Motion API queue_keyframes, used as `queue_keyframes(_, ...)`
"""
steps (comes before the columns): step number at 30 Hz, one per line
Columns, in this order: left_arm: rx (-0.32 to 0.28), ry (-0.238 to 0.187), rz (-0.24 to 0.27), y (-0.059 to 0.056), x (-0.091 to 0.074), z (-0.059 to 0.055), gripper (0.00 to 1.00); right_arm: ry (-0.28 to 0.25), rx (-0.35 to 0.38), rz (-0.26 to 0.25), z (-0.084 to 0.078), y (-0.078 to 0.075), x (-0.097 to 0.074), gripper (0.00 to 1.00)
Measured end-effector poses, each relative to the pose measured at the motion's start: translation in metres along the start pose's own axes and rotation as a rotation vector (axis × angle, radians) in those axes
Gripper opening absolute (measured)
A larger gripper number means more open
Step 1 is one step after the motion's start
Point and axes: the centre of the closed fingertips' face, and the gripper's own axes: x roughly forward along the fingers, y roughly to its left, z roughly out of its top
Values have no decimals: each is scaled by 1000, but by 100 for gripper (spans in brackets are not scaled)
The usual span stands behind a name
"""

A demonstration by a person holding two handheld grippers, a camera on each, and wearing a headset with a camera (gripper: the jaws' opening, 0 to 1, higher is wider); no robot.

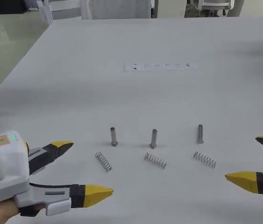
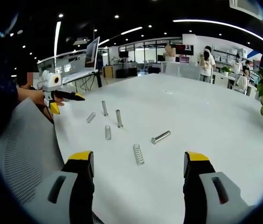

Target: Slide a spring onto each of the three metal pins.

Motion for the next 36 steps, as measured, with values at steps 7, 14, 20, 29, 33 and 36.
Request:
queue_keyframes(7,3,-3,0,-6,-2,2,94,3,16,-4,0,-4,4,75)
queue_keyframes(14,7,-19,12,-10,-6,4,94,9,9,-14,5,-11,7,68)
queue_keyframes(20,17,-29,22,-11,-15,8,94,9,4,-30,16,-16,17,64)
queue_keyframes(29,35,-57,25,-10,-16,16,94,35,-10,-55,28,-27,29,59)
queue_keyframes(33,39,-63,21,-9,-15,17,94,56,-9,-78,36,-36,37,56)
queue_keyframes(36,40,-66,16,-10,-15,17,93,75,-5,-86,39,-39,43,54)
